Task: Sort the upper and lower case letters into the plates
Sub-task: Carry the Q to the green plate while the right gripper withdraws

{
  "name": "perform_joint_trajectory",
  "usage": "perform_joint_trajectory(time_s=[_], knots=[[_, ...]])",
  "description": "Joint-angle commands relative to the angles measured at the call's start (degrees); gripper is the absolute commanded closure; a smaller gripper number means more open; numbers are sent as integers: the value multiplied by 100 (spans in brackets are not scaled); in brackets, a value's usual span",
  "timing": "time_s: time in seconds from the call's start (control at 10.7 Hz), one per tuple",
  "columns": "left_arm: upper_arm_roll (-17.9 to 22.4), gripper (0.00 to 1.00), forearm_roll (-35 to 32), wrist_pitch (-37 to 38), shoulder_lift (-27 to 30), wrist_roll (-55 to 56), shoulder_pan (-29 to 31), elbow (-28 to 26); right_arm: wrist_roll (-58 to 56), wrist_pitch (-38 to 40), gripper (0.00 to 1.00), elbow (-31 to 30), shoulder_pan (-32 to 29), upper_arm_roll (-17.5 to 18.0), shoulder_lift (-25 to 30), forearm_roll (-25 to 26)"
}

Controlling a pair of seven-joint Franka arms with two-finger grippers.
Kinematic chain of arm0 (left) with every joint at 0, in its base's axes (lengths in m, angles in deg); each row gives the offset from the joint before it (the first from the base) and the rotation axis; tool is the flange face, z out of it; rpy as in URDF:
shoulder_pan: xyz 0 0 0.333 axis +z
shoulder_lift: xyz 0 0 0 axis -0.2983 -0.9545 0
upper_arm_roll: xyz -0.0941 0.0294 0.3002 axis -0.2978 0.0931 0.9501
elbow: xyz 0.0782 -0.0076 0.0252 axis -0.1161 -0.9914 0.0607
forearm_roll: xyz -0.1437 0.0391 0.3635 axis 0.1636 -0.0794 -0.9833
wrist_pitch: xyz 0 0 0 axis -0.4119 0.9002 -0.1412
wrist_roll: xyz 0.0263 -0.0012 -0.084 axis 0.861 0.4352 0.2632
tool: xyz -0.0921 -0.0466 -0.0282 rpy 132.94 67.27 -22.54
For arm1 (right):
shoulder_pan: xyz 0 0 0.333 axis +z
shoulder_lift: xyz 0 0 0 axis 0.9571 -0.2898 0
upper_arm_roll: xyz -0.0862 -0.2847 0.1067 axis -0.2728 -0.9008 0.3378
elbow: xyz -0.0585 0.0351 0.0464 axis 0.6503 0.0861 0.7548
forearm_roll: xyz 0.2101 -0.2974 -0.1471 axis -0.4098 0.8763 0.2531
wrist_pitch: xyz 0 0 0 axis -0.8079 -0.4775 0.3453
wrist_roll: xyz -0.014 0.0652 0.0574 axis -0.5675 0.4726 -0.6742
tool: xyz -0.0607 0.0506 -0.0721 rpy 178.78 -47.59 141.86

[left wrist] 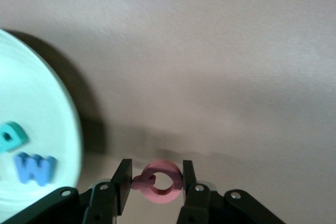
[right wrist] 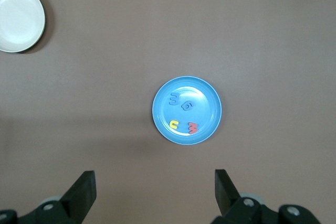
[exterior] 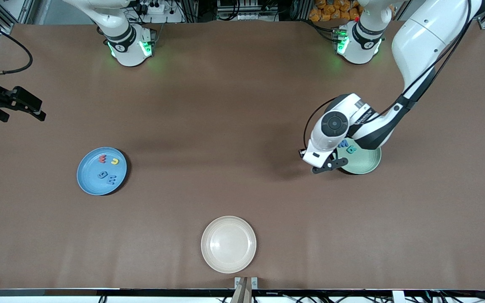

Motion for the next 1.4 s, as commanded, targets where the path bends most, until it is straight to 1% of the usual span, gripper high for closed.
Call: perform_joint_trajectory(time_s=[0.0,0.28,0.37,0.47,0.56,0.66,0.75,0.84,0.94,1.31], knots=[[-72,72,169,331,245,-904,400,-78,217,265,0,111,-115,46,-69,-73],[-63,71,169,455,263,-1687,796,-192,210,503,0,94,-177,37,-25,-46],[-63,67,169,473,271,-1916,1005,-288,209,512,0,85,-160,20,-25,-20],[-72,67,169,473,271,-2101,1129,-368,209,495,0,94,-142,11,-42,58],[-63,65,169,473,263,-2120,1131,-394,209,477,0,94,-107,2,-60,111],[-72,63,169,473,263,-2120,1131,-403,192,486,0,103,-20,-103,-51,121],[-72,17,169,473,237,-2077,1122,-404,218,530,0,190,181,-278,-8,112],[-63,0,169,473,228,-2067,1122,-395,210,530,0,260,357,-471,-7,112],[-63,0,169,473,228,-2067,1122,-386,183,530,0,304,411,-534,-25,51],[-81,0,169,473,289,-2190,1122,-299,218,530,0,305,587,-552,-60,94]])
